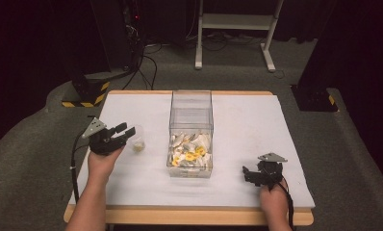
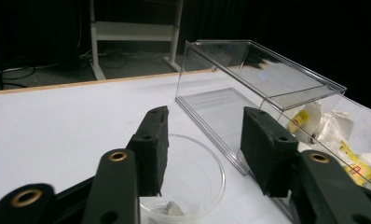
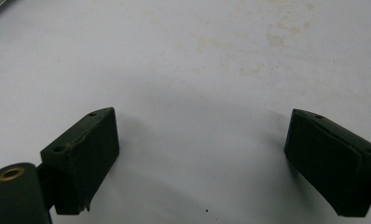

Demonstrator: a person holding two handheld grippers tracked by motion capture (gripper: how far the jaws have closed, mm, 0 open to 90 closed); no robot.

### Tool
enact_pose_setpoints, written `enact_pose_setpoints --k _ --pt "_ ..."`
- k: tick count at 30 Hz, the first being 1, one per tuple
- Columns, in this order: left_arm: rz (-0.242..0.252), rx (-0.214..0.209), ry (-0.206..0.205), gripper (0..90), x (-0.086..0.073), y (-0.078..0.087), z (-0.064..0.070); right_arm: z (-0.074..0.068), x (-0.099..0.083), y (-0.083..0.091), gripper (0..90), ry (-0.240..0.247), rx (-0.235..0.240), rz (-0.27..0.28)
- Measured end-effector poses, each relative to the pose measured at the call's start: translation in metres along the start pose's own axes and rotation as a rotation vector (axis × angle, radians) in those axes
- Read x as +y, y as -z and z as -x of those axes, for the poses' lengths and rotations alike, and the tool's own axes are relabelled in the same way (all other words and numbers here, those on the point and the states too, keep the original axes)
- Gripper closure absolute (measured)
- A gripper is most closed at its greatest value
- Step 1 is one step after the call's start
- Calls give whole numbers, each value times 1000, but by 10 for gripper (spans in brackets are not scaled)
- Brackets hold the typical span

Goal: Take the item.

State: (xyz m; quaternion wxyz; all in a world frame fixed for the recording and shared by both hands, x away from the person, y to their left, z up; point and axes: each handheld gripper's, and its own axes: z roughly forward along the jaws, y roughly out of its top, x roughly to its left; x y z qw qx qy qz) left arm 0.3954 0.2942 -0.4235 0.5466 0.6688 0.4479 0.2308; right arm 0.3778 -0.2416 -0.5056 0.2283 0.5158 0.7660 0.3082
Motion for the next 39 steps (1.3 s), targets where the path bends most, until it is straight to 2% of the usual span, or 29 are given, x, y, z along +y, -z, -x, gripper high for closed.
enact_pose_setpoints --k 16,23,29,34,39 --pt "-27 24 6 436 -13 29 5 0 0 0 97 1 1 1" --pt "-59 41 14 432 -25 39 5 0 0 0 97 1 1 1" --pt "-122 69 7 414 -40 36 4 0 0 0 96 -6 2 -4" --pt "-227 77 -11 409 -59 22 6 0 0 0 96 -5 3 -3" --pt "-318 130 -62 400 -76 9 10 1 0 0 96 -6 4 -4"
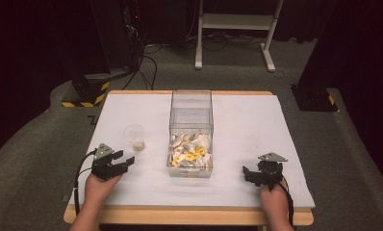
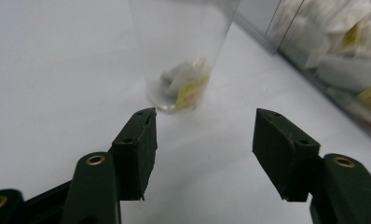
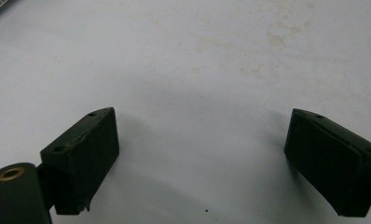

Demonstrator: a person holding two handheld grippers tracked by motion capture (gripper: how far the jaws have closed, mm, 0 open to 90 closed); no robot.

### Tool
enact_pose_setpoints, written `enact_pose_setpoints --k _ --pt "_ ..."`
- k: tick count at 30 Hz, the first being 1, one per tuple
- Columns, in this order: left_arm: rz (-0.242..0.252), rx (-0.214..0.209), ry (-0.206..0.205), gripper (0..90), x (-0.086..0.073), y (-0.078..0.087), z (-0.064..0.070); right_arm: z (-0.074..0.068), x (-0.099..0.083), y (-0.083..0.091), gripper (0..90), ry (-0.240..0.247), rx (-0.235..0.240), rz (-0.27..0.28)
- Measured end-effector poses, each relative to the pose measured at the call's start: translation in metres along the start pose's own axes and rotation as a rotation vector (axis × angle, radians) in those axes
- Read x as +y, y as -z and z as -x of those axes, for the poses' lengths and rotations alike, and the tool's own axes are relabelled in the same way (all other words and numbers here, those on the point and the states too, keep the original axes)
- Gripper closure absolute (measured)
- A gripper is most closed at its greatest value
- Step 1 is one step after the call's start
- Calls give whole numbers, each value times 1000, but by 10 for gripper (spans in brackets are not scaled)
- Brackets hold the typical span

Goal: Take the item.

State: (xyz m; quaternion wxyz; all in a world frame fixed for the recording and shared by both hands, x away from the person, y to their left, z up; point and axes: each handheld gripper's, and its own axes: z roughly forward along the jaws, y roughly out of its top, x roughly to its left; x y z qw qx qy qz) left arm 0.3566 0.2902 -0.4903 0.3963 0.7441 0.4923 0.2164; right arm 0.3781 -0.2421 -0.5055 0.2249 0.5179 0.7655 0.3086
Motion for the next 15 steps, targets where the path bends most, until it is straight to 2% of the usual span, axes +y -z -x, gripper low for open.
enact_pose_setpoints --k 5,6,7,8,15 --pt "-41 25 -31 348 -11 -7 4 0 0 0 96 0 0 0" --pt "-87 27 -40 318 -13 -12 5 0 0 0 96 0 0 1" --pt "-87 27 -40 295 -13 -12 5 0 0 0 96 0 -1 1" --pt "-92 52 -57 265 -13 -14 9 0 0 0 96 1 -2 -1" --pt "-87 63 -48 255 -14 -13 9 0 0 0 96 1 0 0"
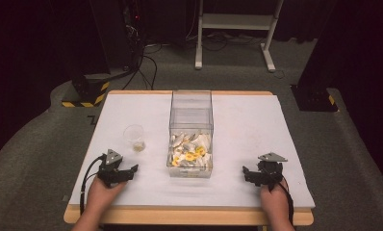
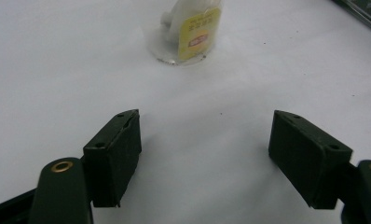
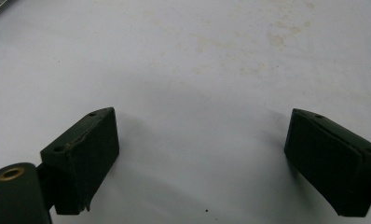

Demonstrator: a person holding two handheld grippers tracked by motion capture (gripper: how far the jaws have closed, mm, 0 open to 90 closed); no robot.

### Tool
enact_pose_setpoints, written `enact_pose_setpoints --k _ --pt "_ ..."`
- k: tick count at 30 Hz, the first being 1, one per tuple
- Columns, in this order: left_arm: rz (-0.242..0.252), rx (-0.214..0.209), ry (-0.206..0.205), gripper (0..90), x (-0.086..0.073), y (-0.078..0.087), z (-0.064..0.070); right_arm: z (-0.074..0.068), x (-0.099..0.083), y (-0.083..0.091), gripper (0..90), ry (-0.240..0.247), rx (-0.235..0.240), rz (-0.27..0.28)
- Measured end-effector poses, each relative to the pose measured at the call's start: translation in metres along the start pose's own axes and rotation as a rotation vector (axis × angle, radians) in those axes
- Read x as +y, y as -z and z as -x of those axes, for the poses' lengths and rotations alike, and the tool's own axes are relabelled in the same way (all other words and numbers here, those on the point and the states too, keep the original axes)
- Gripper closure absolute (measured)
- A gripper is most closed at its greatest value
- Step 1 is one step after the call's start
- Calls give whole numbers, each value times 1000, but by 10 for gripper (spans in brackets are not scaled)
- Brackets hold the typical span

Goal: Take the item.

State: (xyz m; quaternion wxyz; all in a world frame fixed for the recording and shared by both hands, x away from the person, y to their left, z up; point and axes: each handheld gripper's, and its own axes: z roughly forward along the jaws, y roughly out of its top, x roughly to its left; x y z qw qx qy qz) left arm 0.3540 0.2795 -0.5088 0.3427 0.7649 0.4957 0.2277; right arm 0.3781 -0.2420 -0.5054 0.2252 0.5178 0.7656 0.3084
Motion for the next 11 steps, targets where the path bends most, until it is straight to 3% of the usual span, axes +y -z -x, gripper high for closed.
enact_pose_setpoints --k 11 --pt "0 0 3 255 0 0 0 0 0 0 96 1 -2 0"
